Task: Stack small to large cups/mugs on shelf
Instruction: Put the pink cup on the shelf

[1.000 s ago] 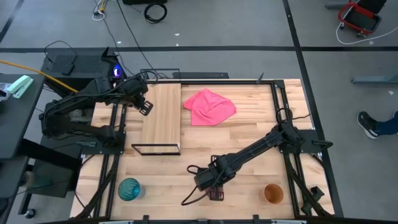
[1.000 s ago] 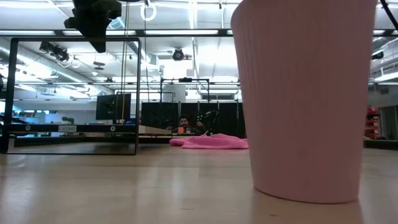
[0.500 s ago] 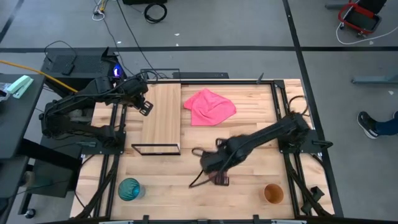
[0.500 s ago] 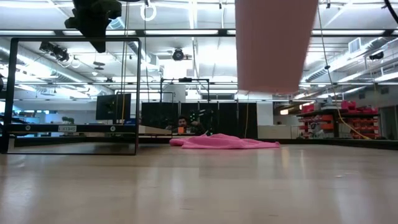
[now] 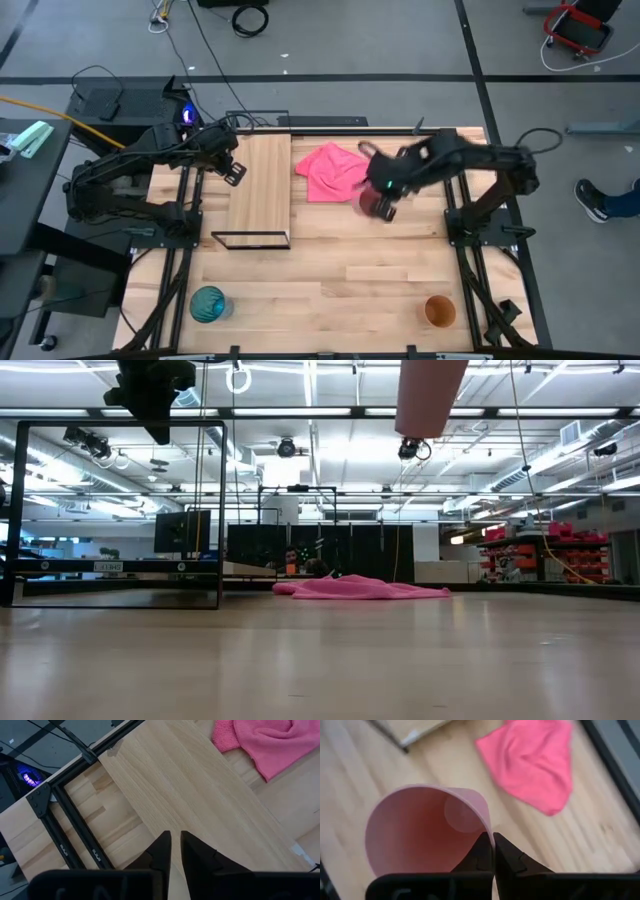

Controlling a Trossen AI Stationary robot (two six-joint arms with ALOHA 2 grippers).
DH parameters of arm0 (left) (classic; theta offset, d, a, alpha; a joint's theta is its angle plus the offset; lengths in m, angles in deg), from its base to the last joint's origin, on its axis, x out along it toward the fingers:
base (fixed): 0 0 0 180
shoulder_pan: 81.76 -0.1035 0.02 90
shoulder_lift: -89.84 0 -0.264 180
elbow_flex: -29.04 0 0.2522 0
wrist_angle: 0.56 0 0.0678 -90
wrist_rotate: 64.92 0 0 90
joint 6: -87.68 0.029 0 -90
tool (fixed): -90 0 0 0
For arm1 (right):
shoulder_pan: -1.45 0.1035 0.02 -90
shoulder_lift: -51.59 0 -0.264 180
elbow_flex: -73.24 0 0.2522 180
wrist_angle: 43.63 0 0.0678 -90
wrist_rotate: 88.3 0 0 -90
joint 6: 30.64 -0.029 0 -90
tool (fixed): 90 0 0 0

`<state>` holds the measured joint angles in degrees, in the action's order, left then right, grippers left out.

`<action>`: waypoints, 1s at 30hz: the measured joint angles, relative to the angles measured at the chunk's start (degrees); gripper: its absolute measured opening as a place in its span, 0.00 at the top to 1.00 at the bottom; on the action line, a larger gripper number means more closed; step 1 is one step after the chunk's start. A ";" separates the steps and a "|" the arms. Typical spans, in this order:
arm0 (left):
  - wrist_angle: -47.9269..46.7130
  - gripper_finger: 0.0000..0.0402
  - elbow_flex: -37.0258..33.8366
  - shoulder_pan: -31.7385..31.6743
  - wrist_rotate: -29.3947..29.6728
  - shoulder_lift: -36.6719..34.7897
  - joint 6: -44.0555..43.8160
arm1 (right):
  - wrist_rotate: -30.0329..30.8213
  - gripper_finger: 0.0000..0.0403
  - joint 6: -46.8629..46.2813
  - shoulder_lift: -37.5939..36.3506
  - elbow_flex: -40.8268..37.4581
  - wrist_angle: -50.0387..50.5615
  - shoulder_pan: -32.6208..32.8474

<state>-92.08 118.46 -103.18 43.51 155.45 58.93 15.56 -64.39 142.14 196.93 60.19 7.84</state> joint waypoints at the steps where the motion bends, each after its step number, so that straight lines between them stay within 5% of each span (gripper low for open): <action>1: 0.00 0.88 0.00 0.00 0.01 0.00 -0.01 | 0.01 1.00 1.09 -0.77 0.00 0.00 -1.38; 9: 0.00 0.88 0.00 -0.06 0.03 0.02 -0.71 | -0.57 1.00 11.65 -1.24 -0.04 -0.95 -12.18; 16: 0.02 0.89 0.00 -1.65 0.01 0.02 -3.64 | -8.47 1.00 22.26 5.21 -0.07 -14.46 -18.93; 21: 0.00 0.89 0.00 -2.26 -0.01 0.00 -3.65 | -15.07 1.00 26.41 12.55 -0.07 -20.99 -20.23; 30: -0.04 0.85 0.00 -2.26 -1.54 0.02 -3.61 | -18.32 1.00 31.79 22.54 -0.09 -22.17 -16.92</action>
<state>-92.12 118.46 -105.44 41.96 155.47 55.32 -2.75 -32.60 164.68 196.84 38.02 -9.08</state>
